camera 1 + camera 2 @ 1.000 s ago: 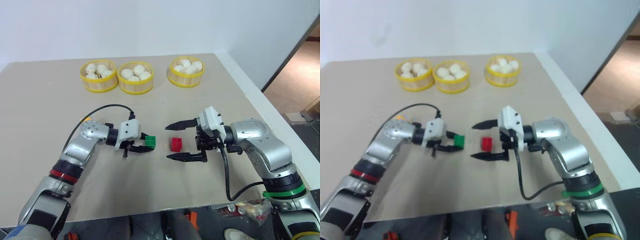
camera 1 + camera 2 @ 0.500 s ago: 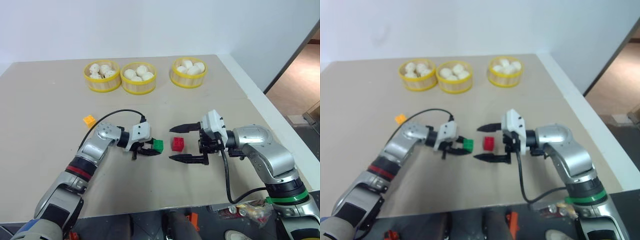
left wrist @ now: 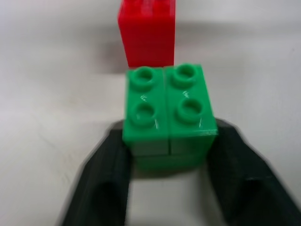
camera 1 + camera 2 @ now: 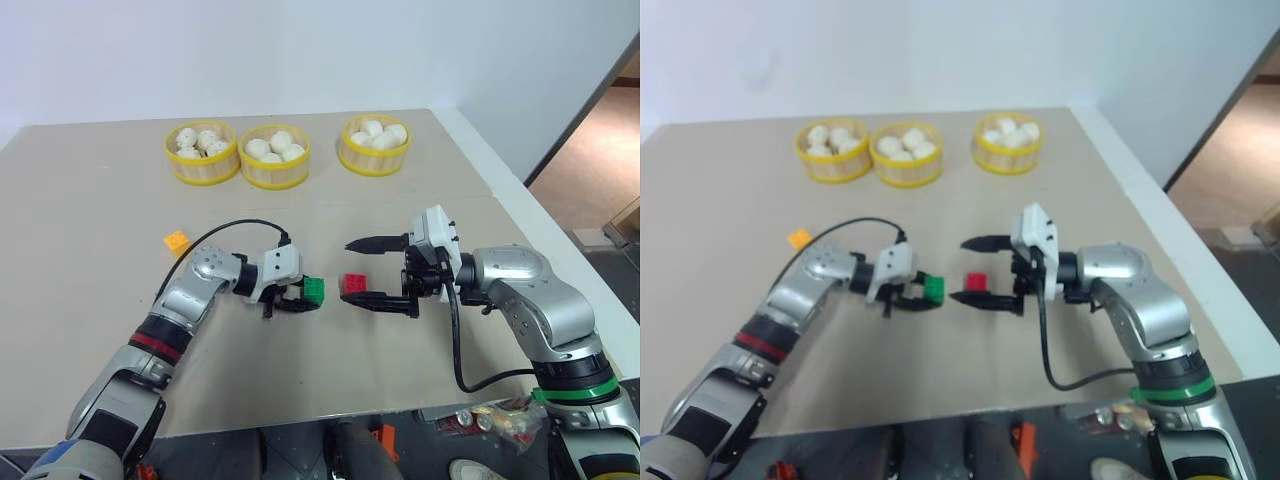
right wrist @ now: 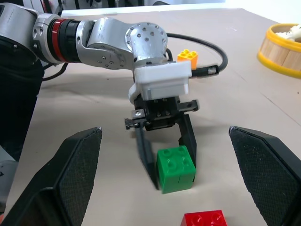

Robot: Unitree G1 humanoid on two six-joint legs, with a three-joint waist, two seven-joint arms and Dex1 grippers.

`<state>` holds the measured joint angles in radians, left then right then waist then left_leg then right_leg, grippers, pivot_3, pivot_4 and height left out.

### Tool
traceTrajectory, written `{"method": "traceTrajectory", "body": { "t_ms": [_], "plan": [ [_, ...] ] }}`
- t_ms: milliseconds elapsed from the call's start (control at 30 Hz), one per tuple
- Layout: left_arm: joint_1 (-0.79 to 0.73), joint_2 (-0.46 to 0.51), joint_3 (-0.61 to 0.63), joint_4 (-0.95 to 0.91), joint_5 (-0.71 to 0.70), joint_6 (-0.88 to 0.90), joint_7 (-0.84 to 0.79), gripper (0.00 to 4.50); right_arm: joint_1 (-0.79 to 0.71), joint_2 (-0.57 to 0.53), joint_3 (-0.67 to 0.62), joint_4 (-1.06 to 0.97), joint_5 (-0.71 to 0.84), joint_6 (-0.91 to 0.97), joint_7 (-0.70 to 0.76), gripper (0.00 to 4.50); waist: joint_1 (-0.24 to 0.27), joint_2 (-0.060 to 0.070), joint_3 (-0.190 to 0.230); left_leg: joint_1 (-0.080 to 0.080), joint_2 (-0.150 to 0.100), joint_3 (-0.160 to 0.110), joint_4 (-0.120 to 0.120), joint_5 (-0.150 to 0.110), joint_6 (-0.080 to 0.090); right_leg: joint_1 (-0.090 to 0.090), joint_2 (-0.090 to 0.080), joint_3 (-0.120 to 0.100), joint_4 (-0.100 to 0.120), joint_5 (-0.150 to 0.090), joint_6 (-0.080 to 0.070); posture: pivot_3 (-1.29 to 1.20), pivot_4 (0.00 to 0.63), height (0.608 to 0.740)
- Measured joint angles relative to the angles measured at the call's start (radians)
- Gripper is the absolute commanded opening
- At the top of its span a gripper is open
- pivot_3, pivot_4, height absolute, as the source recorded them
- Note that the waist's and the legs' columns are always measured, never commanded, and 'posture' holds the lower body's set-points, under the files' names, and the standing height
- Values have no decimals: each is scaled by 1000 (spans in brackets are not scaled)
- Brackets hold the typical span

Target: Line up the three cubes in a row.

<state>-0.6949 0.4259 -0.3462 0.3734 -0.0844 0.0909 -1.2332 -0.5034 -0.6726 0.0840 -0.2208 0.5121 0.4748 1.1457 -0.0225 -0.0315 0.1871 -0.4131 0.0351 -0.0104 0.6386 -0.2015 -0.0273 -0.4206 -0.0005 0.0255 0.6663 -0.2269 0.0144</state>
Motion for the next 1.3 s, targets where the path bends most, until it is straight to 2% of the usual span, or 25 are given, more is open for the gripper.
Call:
{"method": "traceTrajectory", "body": {
  "t_ms": [100, 133, 433, 567, 633, 700, 733, 833, 933, 1067, 1300],
  "plan": [
    [-2, 13, 1, -4, 1, -4, 1, 4325, 0, 0, 1, 12, -11, -5, 7, 4500, 0, 0, 0, 0, 0, 0, 0, 0, 0, 0, 0, 0, 0, 0, 0, 0, 150, 740],
    [-2, 23, 2, -12, 3, -4, 1, 4460, 0, 0, 1, 12, -16, -7, 8, 4500, -1, 0, 0, 0, 0, 0, -1, 0, 0, 0, 0, 0, 0, 0, 0, 0, 150, 740],
    [51, 170, 58, -240, -36, 140, -19, 4460, 9, -1, 1, 12, -29, -26, 9, 4500, -1, 0, 0, 0, 2, 0, -1, 0, 0, -1, 1, 0, 0, 0, 0, 0, 150, 740],
    [55, 242, 166, -375, -132, 280, -15, 4460, 13, 0, 1, 12, -29, -33, 9, 4500, -1, 0, 0, 0, 2, 0, -1, 0, 0, -1, 1, 0, 0, 0, 0, 0, 150, 740],
    [55, 253, 243, -436, -220, 410, 17, 4460, 12, 0, 0, 12, -28, -34, 9, 4500, -1, 0, 0, -1, 2, 0, -1, 0, 0, -1, 1, 0, 0, 0, 0, 0, 150, 740],
    [51, 256, 284, -454, -253, 458, 37, 4460, 11, 0, 0, 12, -28, -34, 8, 4500, -1, 0, 0, -1, 2, 0, -1, 0, 0, -1, 1, 0, 0, 0, 0, 0, 150, 740],
    [47, 257, 348, -468, -288, 514, 93, 4460, 9, 2, 0, 12, -27, -35, 7, 4500, -1, 0, 0, 0, 2, 0, -1, 0, 0, -1, 1, 0, 0, 0, 0, 0, 150, 740],
    [66, 236, 469, -395, -277, 496, 255, 4460, -11, 7, -2, 22, -28, -37, 4, 4500, -2, 0, 0, 1, 3, 1, -1, 0, 0, -1, 2, 1, 1, 1, -1, 0, 150, 740],
    [109, 283, 517, -244, -256, 412, 274, 4460, -19, 11, -2, 32, -28, -37, 5, 4500, -3, 0, 0, 3, 4, 2, -1, 0, 0, -1, 4, 1, 1, 1, -2, 0, 150, 740],
    [95, 346, 510, 12, -208, 266, 205, 4460, -29, 13, 2, 52, -30, -37, 11, 4500, 3, 0, 0, 2, 6, 2, -1, 0, 0, -1, 5, 0, 1, 1, -5, 0, 150, 740],
    [-26, 347, 445, 317, -122, 54, 123, 4460, -46, 13, 22, 56, -47, -42, 14, 4500, 2, -1, 0, 0, 6, 3, -1, 0, 0, -2, 5, 0, 1, 2, -5, 0, 150, 740]
  ]
}}
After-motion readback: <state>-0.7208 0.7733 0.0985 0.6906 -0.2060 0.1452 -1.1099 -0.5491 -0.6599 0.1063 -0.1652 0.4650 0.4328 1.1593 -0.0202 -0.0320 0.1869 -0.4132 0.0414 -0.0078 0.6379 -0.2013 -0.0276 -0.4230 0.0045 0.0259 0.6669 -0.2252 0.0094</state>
